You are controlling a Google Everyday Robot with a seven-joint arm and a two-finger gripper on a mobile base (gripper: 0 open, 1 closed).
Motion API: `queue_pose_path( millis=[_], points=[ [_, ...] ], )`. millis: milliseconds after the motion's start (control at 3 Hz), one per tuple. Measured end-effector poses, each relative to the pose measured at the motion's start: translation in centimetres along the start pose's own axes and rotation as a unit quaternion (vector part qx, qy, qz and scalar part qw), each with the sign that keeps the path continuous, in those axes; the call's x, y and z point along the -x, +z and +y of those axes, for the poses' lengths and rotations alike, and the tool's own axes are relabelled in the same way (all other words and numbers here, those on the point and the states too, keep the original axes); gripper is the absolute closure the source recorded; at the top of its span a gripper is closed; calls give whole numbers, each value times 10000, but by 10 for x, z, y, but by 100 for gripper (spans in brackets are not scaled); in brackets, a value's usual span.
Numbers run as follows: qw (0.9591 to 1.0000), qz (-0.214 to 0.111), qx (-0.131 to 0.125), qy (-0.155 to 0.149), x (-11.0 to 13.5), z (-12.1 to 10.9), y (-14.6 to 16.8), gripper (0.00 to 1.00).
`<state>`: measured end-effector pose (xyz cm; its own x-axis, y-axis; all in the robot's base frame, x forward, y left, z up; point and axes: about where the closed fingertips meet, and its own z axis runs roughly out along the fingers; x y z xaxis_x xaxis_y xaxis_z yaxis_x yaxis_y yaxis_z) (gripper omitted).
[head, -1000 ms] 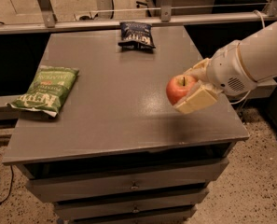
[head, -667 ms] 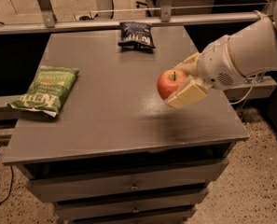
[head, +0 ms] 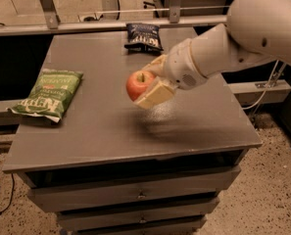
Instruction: Move apple near green jalapeno chip bag
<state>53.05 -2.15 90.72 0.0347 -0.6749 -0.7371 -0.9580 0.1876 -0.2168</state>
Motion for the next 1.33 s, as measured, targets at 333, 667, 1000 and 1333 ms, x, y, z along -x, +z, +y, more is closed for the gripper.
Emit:
queue_pose_path(
  millis=[333,667,1000,1333],
  points=[
    [9996,-195,165,-152,15,-12,48,100],
    [9986,-362,281,-266,30,-28,89,100],
    [9974,-484,376,-367,47,-39,115,100],
    [9967,-515,504,-362,53,-42,139,100]
  ],
)
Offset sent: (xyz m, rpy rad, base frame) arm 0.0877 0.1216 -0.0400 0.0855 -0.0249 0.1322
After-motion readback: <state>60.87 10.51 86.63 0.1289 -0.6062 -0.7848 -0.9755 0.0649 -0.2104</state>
